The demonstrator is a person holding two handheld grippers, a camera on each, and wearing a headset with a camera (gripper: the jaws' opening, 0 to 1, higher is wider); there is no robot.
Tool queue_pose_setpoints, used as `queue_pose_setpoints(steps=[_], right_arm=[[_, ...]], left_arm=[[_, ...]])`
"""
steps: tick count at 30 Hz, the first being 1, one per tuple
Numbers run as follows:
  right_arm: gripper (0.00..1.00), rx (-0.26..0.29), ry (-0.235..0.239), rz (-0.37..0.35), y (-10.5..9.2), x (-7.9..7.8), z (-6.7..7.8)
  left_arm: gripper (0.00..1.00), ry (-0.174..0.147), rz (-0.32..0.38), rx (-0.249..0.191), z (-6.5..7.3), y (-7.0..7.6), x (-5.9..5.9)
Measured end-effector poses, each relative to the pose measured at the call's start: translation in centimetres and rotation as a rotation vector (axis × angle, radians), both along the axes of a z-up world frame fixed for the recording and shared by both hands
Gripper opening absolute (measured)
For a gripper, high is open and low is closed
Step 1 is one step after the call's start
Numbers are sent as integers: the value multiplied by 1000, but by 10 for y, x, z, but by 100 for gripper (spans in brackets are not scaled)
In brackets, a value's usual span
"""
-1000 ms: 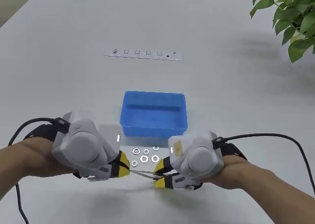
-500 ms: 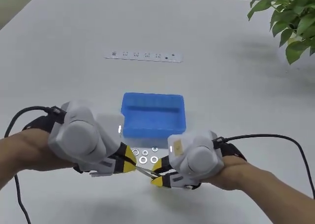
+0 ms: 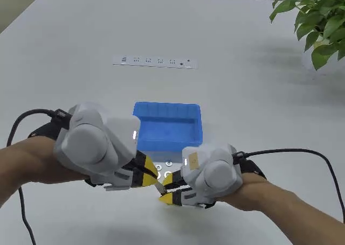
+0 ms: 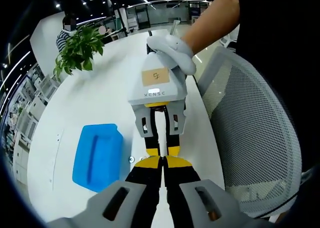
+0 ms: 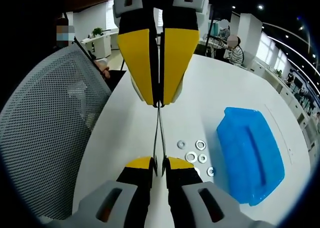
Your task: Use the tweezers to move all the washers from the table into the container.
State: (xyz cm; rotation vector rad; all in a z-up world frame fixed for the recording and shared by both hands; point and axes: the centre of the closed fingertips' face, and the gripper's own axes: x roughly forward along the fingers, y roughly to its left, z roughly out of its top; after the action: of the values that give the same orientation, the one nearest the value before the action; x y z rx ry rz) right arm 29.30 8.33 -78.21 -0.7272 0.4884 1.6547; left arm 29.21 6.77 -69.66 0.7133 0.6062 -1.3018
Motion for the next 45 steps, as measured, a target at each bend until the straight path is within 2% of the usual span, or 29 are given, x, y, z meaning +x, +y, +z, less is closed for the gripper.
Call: queue_pose_setpoints(steps=[4,13,23,29,39,45], right_arm=[[12,6,8,-9,-3,0,1],[11,14,6,-18,-8,1,1],[12,15,13,-31,-8,2,2],[20,8,12,-40,-9,4,2],[33,23,22,-130,-16,15,12],[34,47,17,-175,-19,25,19]], left_arm=[[5,1,6,-40,2,-8,2],[6,-7,-7,-95,4,-21,4],[6,-3,-7,-112,0,-23,4],[5,-2,-7,-104,0,-20,5],[5,-19,0,-95,4,-14,13],[5,-21,5,-96,6,-13,18]])
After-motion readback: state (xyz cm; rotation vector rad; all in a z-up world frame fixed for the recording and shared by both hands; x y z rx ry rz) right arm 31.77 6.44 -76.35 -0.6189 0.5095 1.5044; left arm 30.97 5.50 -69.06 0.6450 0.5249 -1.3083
